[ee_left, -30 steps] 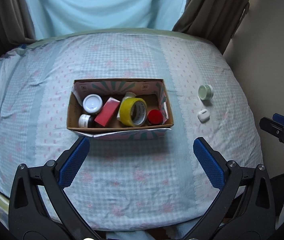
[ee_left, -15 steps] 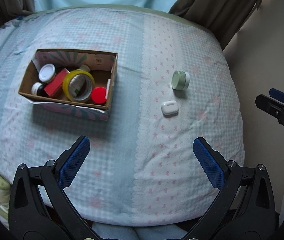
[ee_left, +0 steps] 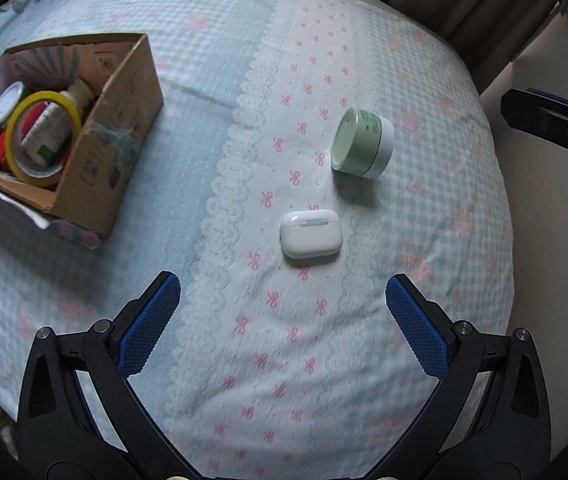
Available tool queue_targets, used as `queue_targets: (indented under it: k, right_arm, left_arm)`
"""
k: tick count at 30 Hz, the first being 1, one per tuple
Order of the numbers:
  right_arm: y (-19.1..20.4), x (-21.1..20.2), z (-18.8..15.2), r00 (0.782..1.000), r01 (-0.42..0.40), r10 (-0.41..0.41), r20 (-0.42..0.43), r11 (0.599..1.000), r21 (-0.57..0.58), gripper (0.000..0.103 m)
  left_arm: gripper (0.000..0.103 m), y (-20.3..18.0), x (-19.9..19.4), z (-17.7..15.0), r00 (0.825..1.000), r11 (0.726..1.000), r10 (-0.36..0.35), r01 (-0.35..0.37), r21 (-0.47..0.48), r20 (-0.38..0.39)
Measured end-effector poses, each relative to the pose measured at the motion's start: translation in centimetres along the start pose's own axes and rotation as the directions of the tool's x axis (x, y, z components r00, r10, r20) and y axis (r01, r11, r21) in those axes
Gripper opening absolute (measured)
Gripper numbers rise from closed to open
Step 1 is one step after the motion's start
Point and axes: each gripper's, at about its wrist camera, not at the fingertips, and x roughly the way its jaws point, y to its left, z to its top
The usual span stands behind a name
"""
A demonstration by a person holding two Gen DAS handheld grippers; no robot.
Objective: Organize rigid objects
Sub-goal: 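Grasp the white earbud case with the left tool while the right tool grasps the green jar, then carry the earbud case and green jar into the cardboard box and release both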
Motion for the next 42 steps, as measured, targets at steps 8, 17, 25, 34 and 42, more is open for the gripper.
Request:
queue_targets:
  k: [8, 17, 25, 34, 42]
  right_arm:
    - [-0.1, 10.0, -0.7, 0.993, -0.117, 0.11, -0.043, 0.899, -0.422, 0.103]
    - [0.1, 16.5, -2.0, 0.974, -0.222, 0.208, -0.09, 0.794, -0.566, 0.1]
    - [1.1, 18.4, -2.4, 0.968, -0.249, 0.21, -0.137, 0.73, -0.637, 0.073]
    - [1.2, 18.1, -1.9, 0.971, -0.239, 0.195, -0.138, 0.779, -0.58, 0.071]
    - [1.0, 13.7, -0.9, 0.983, -0.181, 0.157, -0.089, 0.87, -0.458, 0.071]
  left_arm:
    - [0.094, -3.0, 8.2, -0.8, 0.994, 0.995, 0.094, -0.093, -0.034, 0.056]
    - [0.083, -3.8, 11.0, -0.7, 0.985, 0.99, 0.138, -0.134, -0.047, 0.101]
    - [0.057, -3.2, 10.8, 0.1, 0.99, 0.994, 0.104, -0.1, -0.043, 0.094]
    - [0.057, -2.3, 9.4, 0.3, 0.993, 0.997, 0.054, -0.048, -0.056, 0.103]
    - [0.057, -1.4, 4.9, 1.2, 0.987, 0.999, 0.031, -0.026, -0.034, 0.156]
